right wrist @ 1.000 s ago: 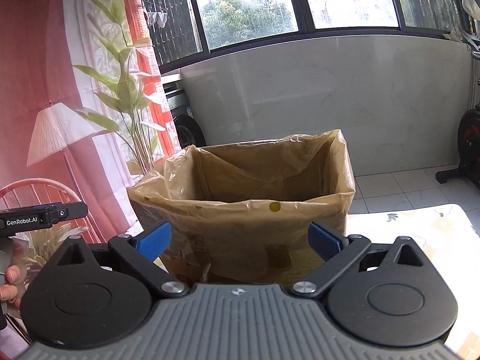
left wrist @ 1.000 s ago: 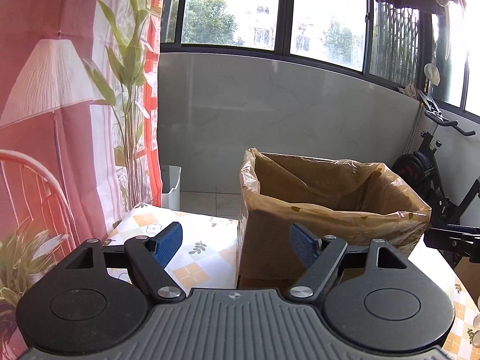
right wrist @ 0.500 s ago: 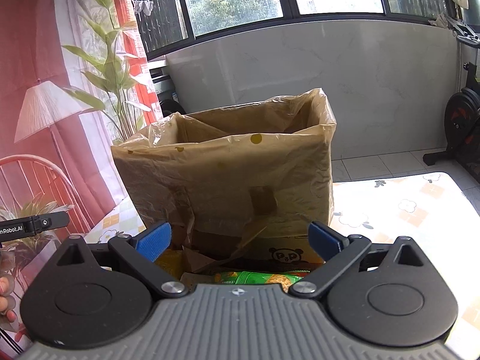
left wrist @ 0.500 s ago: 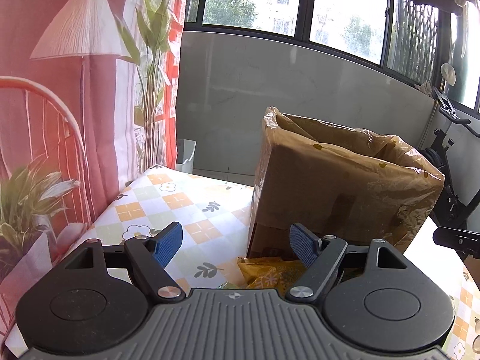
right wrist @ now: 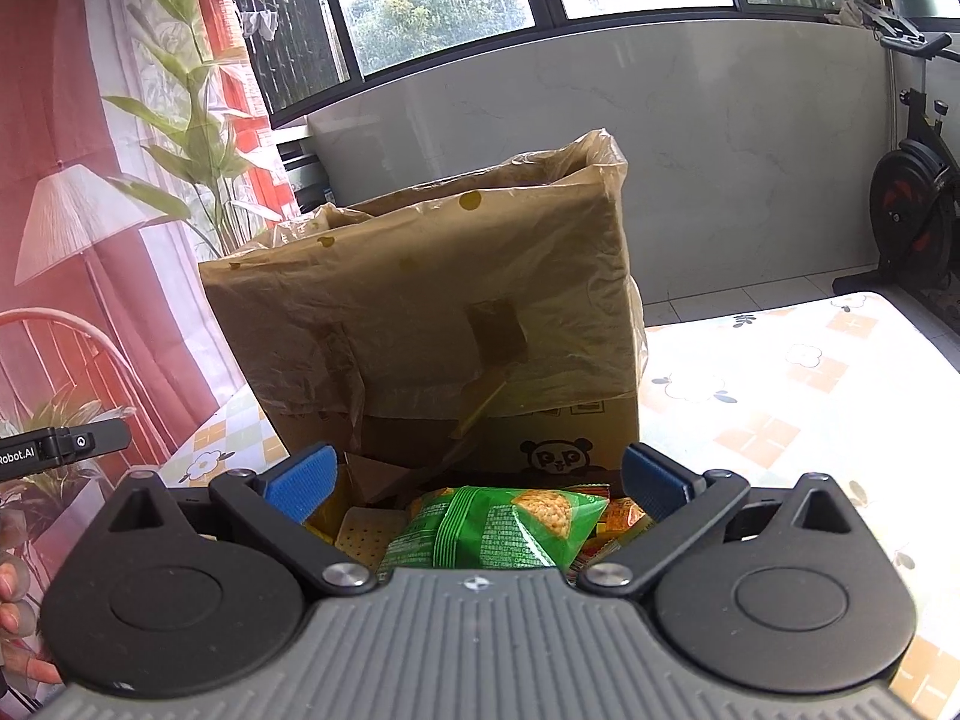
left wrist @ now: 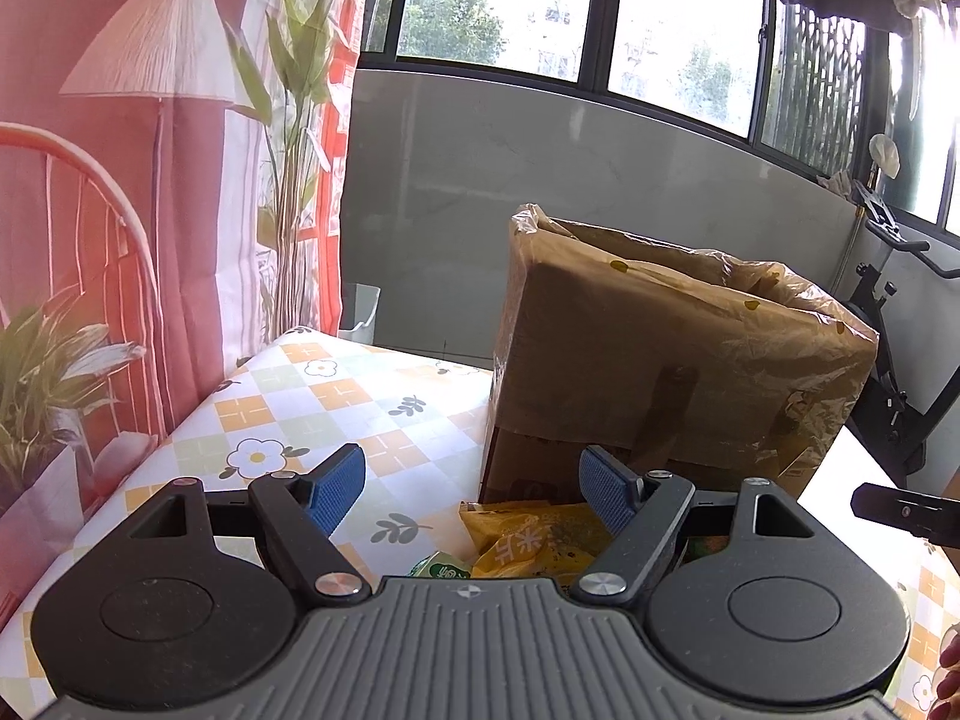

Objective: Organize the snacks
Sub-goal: 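Move both open tools back down to the remaining snacks, then close the left tool on the yellow bag while the right tool grasps the green chip bag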

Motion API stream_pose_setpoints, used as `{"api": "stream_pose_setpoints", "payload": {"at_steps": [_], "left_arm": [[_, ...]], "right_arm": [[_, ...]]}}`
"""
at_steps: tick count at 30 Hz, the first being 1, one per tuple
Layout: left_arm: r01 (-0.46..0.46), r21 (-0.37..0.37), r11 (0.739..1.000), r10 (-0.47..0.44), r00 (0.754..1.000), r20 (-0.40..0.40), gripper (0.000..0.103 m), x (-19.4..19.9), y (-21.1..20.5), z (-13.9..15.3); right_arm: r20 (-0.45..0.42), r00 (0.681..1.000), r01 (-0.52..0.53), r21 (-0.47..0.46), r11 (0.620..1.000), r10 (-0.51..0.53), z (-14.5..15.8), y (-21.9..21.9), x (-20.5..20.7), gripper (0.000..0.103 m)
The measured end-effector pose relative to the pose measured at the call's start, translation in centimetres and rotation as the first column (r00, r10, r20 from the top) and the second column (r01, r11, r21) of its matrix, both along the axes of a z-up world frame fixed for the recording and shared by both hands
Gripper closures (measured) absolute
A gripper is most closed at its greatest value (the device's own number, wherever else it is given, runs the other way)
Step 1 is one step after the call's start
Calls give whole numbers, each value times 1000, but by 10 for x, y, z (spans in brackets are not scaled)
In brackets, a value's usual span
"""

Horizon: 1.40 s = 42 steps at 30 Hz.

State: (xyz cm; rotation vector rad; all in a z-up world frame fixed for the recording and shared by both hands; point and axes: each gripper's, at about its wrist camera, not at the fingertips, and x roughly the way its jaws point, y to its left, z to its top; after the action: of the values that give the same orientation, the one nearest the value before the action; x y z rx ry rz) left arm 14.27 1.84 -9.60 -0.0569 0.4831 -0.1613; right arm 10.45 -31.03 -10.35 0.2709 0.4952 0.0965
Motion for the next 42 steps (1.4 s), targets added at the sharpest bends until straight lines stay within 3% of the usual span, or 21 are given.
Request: {"api": "stream_pose_setpoints", "payload": {"at_steps": [12, 27, 42], "left_arm": [[11, 10, 1000, -11, 1000, -26, 22, -1, -6, -9], [-10, 44, 999, 11, 999, -35, 23, 1, -3, -15], [11, 29, 1000, -9, 998, -62, 23, 5, -1, -22]], "right_arm": [[40, 999, 18, -33, 999, -17, -6, 8, -4, 0], [7, 1000, 16, -48, 999, -15, -19, 5, -4, 0], [-61, 998, -35, -64, 997, 32, -25, 16, 8, 0]]}}
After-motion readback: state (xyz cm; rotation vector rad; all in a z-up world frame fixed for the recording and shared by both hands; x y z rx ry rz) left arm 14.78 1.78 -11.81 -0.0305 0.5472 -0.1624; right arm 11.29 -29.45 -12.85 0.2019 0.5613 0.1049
